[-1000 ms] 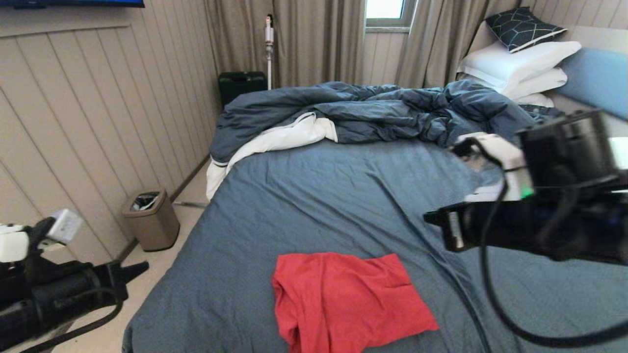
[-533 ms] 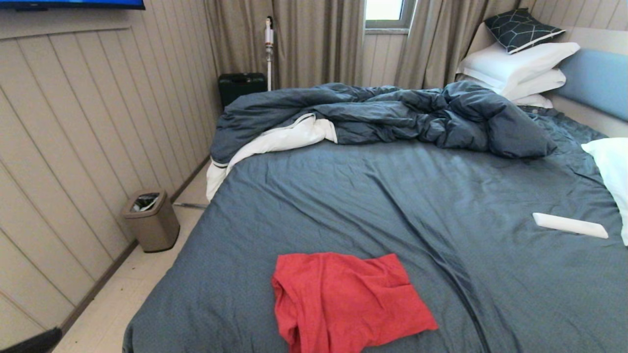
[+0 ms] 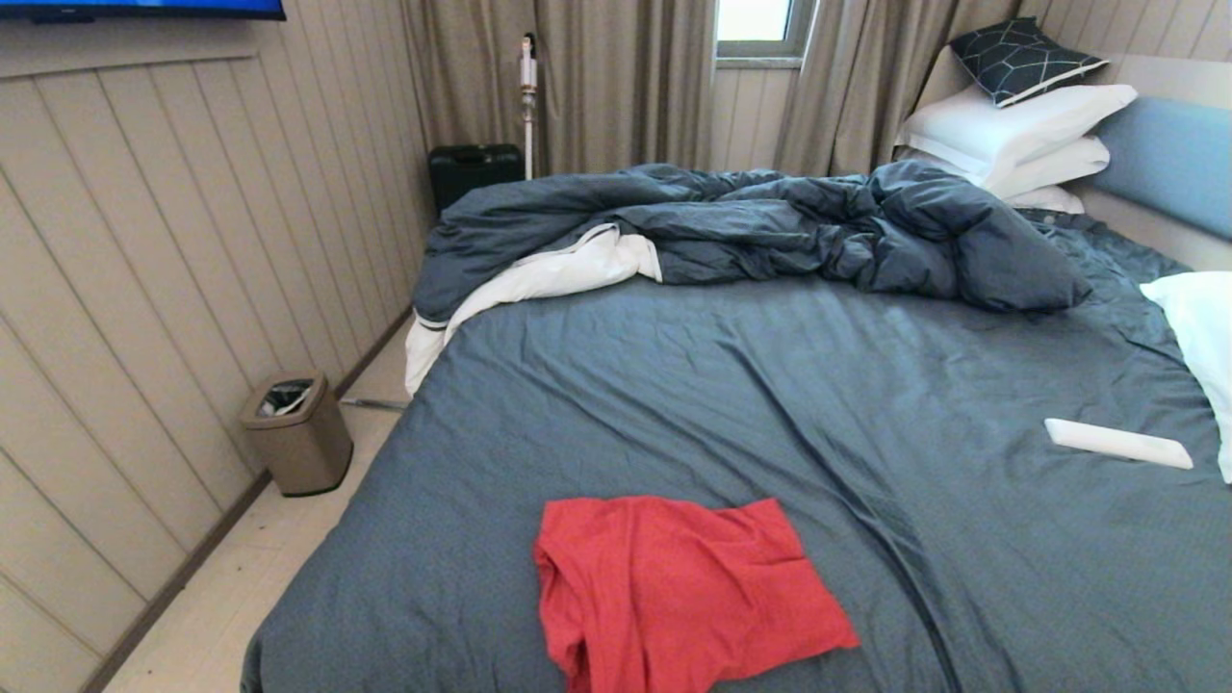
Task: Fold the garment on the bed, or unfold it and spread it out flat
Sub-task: Unford the red T-shirt
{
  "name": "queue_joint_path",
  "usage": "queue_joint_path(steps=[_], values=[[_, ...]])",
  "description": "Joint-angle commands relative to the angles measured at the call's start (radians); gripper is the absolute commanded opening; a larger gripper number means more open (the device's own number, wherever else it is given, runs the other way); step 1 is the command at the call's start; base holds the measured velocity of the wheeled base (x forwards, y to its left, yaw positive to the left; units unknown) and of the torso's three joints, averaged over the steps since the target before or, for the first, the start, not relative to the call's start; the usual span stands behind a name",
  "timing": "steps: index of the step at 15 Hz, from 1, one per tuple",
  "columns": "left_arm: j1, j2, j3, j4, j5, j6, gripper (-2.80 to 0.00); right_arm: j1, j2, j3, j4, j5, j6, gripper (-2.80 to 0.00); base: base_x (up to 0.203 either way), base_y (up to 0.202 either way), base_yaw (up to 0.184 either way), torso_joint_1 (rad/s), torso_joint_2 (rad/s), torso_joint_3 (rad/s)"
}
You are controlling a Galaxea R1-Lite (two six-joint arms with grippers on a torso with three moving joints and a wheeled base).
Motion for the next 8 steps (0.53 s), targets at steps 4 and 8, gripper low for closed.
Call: queue_joint_path(steps=[4, 8], values=[[-0.079, -0.135, 0.18, -0.04, -0.003, 0.01, -2.8, -0.089, -0.192, 0.107, -0.014, 0.001, -0.061, -2.8, 0.0, 0.0, 0.0, 0.0, 0.0, 0.0], [-0.206, -0.327, 0.258, -0.064, 0.288, 0.01, -2.8, -0.094, -0.198, 0.242, -0.167, -0.005, -0.079, -2.8, 0.0, 0.0, 0.0, 0.0, 0.0, 0.0]])
